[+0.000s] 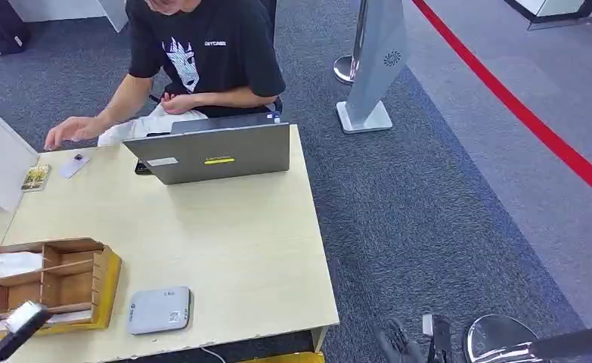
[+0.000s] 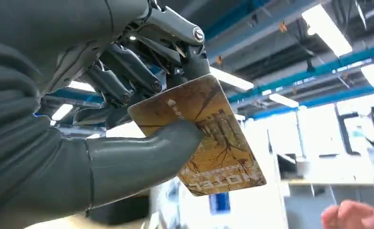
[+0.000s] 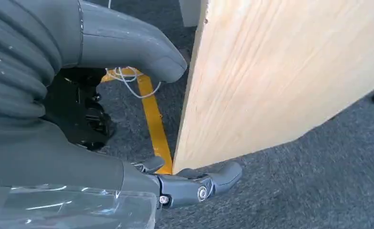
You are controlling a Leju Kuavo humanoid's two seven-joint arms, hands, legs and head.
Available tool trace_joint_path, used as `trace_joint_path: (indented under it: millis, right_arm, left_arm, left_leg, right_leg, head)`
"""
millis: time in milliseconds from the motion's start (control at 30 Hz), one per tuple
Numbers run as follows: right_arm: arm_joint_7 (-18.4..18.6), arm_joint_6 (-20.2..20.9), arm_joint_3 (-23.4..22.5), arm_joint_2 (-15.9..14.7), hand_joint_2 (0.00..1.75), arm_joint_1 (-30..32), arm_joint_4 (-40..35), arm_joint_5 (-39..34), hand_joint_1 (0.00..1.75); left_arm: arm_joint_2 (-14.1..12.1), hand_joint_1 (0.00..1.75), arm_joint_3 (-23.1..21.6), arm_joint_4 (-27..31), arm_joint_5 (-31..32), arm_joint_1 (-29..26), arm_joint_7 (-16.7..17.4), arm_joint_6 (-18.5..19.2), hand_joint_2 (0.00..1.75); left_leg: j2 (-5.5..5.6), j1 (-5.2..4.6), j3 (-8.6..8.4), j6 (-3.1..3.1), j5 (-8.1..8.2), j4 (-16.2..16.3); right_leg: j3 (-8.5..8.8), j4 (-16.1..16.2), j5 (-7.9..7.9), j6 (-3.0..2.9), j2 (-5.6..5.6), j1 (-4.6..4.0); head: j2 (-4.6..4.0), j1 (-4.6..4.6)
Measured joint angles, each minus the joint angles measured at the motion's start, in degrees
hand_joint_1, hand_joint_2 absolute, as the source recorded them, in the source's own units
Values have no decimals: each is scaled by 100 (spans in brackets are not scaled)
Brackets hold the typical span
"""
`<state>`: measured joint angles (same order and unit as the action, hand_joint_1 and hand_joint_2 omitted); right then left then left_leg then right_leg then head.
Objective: Pass the card to the sensor for recognition and then transmit it.
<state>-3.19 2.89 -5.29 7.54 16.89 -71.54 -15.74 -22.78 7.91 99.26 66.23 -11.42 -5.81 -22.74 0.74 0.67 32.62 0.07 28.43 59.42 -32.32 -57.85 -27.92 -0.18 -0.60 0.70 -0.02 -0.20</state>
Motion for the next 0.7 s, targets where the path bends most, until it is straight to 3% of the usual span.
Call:
trace_joint_path:
  millis: [167,267,500,700]
  right_arm:
    - [46,48,150,-68,175,-82,85,28,0]
    - [98,72,216,-103,175,-127,111,68,0]
    - [197,96,310,-142,175,-138,96,15,0]
    - [61,83,341,-155,175,-153,151,85,0]
  left_arm:
    - [-411,175,-186,168,310,914,746,1427,175]
    - [-588,175,-345,168,339,1279,930,1795,175]
    - [-712,175,-645,212,391,1507,1042,1837,175]
    - [-730,175,-769,227,459,1480,1040,1544,175]
  left_leg:
    - [-2,0,-1,-8,-10,0]
    - [-5,-1,-2,-6,-12,0]
    - [-8,-4,2,-5,-11,0]
    - [-7,-3,4,-5,-11,0]
  right_leg:
    - [-4,-3,8,1,-4,0]
    - [-4,-4,11,2,-8,0]
    - [-8,-3,11,5,-14,1]
    - [-9,-2,11,6,-14,1]
  head:
    - [-2,-2]
    - [-2,-4]
    - [0,-4]
    - [0,-4]
